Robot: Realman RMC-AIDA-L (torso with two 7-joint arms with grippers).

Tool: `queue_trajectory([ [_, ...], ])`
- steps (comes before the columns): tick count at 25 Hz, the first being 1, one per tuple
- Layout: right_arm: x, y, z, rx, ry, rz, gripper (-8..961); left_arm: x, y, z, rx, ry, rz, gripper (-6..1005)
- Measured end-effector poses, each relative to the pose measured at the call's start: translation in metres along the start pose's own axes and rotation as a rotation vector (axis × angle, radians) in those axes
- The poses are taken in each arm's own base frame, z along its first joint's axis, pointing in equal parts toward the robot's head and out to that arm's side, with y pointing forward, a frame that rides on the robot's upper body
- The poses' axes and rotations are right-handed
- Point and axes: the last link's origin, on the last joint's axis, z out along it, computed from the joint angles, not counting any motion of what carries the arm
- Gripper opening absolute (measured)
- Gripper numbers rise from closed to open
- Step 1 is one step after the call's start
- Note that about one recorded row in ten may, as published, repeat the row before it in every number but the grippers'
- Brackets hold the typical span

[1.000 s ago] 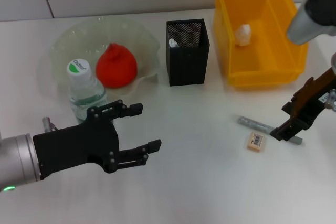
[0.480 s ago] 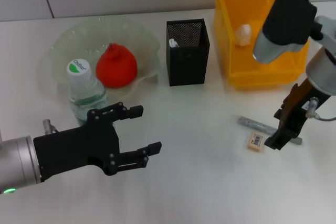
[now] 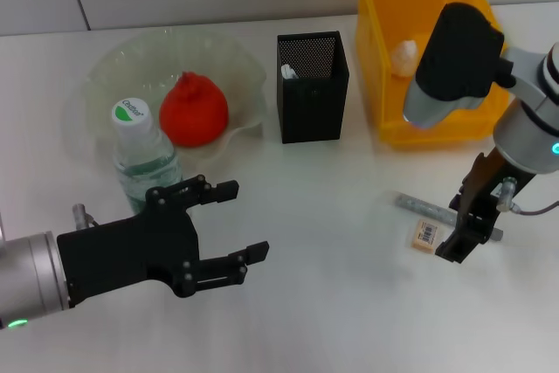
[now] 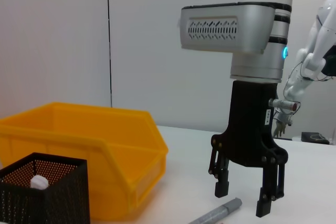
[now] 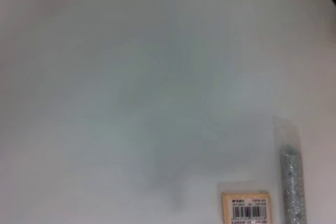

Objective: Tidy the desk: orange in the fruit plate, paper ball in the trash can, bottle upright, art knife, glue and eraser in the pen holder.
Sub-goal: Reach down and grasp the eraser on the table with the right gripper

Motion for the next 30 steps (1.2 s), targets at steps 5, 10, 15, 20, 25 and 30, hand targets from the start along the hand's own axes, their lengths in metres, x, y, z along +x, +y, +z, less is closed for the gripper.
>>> queue_trajectory([
  [5, -0.002, 0.002, 0.006, 0.003, 0.013, -0.022, 718, 0.0, 0.001, 0.0, -0.007, 0.005, 0.001, 802],
  [10, -0.004, 0.003, 0.01, 0.006, 0.017, -0.029, 717, 0.0, 0.003, 0.0, -0.015, 0.009, -0.004, 802],
  [15, -0.004, 0.002, 0.011, 0.009, 0.012, -0.029, 715, -0.002, 0.004, -0.001, -0.014, 0.009, -0.011, 802],
  [20, -0.005, 0.001, 0.012, 0.014, 0.005, -0.028, 714, -0.002, 0.003, -0.001, -0.014, 0.01, -0.011, 802],
  [25, -0.005, 0.001, 0.014, 0.011, 0.002, -0.026, 695, -0.001, 0.002, -0.001, -0.013, 0.01, -0.008, 802],
  [30, -0.006, 0.0, 0.018, 0.004, 0.007, -0.023, 564, 0.0, 0.002, -0.001, -0.015, 0.01, -0.006, 802],
])
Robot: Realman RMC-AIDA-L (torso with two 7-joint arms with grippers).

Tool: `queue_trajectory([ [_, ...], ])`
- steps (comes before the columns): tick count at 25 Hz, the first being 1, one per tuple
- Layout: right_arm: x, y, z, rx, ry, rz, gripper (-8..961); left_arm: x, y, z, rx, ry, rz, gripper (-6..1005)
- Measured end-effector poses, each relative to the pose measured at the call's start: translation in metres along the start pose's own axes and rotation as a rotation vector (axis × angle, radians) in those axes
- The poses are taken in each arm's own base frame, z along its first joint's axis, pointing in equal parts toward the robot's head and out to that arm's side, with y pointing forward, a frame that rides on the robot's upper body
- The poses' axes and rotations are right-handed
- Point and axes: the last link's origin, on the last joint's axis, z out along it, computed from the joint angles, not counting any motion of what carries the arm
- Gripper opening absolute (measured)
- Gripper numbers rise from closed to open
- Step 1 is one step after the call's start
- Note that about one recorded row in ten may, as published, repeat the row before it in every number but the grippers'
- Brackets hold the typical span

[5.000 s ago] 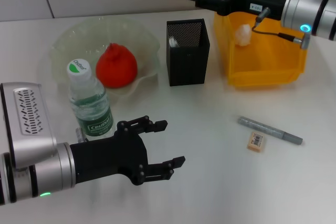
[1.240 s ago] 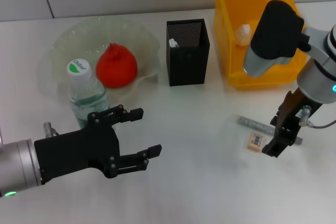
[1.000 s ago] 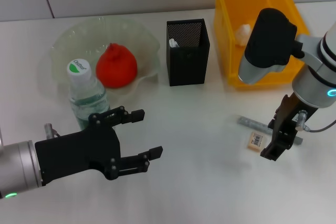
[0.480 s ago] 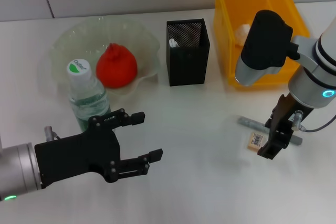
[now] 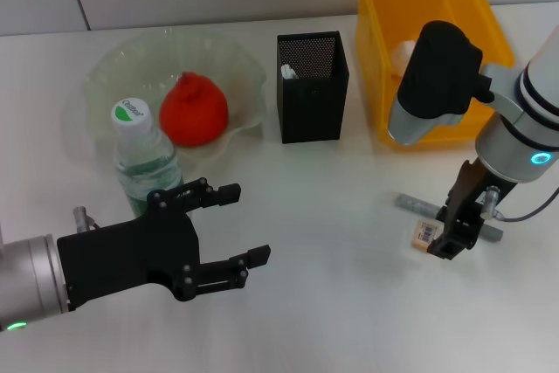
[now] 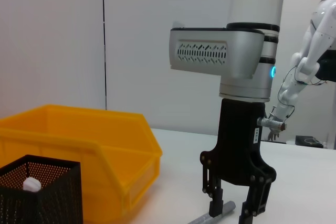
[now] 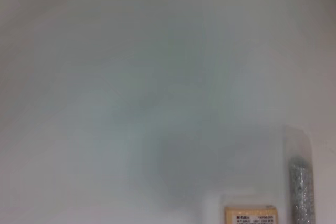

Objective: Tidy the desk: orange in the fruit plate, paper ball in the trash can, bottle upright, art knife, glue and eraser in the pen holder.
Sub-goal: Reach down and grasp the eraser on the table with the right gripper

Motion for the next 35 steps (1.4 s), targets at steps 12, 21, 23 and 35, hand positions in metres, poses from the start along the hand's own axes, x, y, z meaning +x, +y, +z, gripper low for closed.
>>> queue_trajectory([
  [12, -0.004, -0.001, 0.004, 0.021, -0.001, -0.018, 481, 0.0, -0.001, 0.0, 0.001, 0.0, 0.0, 802],
  [21, -0.005, -0.001, 0.007, 0.021, 0.0, -0.026, 480, 0.0, 0.0, 0.0, 0.001, 0.0, -0.001, 802],
  [23, -0.005, -0.001, 0.008, 0.016, 0.004, -0.025, 480, 0.0, 0.0, 0.0, 0.001, -0.001, 0.0, 802],
  [35, -0.006, -0.001, 0.011, 0.014, 0.003, -0.019, 478, -0.003, 0.001, -0.002, 0.008, 0.003, -0.004, 802],
])
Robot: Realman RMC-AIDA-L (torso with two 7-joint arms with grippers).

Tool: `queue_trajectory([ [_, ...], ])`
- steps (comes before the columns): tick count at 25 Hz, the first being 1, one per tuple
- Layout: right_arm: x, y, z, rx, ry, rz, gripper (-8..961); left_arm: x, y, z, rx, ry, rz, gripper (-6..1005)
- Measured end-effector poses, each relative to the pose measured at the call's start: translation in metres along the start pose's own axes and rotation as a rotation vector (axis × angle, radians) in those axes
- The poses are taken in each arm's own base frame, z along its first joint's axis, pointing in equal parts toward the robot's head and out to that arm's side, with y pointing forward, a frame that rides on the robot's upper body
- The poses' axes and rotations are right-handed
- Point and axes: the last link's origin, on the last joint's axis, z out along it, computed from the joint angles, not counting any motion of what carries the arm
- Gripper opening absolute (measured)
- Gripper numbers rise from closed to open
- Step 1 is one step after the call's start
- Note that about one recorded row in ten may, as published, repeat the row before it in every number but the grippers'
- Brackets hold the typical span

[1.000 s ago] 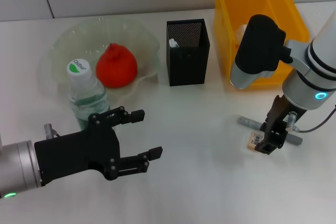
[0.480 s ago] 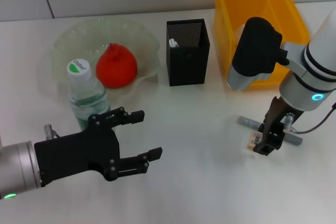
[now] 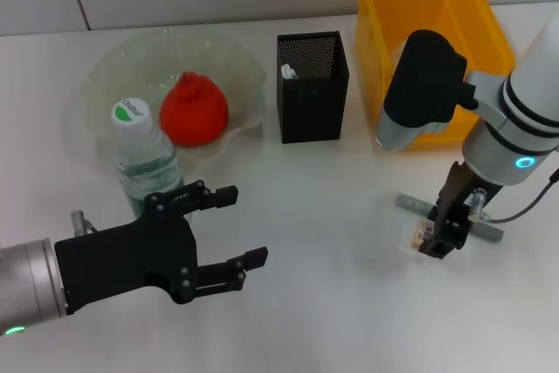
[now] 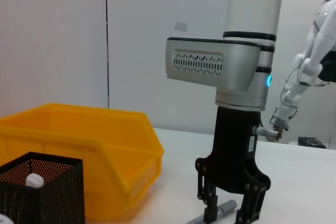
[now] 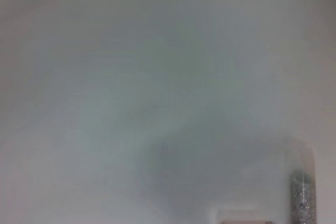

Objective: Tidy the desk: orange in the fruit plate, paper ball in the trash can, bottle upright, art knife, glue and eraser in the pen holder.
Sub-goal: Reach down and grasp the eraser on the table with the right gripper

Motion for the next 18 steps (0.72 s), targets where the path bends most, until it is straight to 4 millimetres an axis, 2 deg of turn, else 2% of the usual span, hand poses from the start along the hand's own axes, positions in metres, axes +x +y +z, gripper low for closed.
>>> queue_trajectory([
  [18, -0.0012, 0.0032, 0.0064, 0.009, 0.01, -0.013, 477, 0.0, 0.0023, -0.0011, -0.012, 0.005, -0.003, 802],
])
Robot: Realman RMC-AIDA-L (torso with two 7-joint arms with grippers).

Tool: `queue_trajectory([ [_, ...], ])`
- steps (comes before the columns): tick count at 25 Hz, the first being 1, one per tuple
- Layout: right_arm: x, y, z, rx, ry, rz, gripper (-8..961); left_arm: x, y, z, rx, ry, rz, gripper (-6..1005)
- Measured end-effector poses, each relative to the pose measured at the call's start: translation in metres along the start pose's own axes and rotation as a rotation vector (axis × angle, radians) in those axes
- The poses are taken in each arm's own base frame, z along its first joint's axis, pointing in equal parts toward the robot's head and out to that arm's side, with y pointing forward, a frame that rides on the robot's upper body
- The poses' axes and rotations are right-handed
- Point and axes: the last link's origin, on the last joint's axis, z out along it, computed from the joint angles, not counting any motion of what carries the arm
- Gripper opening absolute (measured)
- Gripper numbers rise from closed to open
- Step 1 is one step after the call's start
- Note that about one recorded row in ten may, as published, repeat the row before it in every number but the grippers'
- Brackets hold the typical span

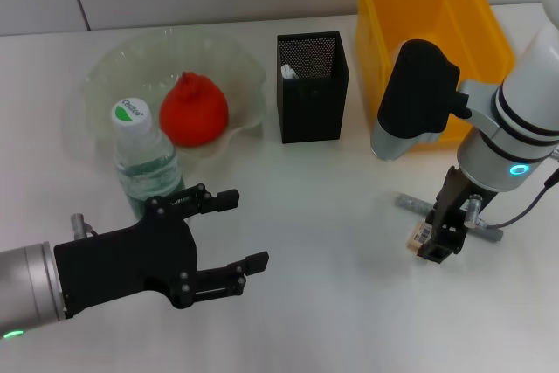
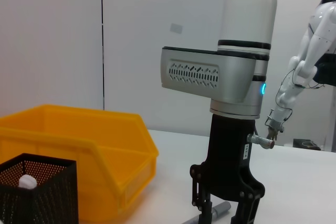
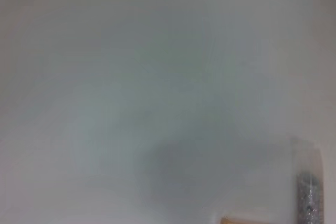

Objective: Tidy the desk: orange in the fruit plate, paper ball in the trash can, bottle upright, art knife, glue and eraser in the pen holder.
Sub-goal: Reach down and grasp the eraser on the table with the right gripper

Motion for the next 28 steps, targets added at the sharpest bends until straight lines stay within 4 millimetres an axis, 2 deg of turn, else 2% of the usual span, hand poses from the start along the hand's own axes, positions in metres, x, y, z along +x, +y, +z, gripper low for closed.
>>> queue_trajectory([
  [28, -0.006, 0.0027, 0.0016, -0.009, -0.024, 0.015, 465, 0.0008, 0.0025, -0.0003, -0.016, 0.007, -0.001, 802],
])
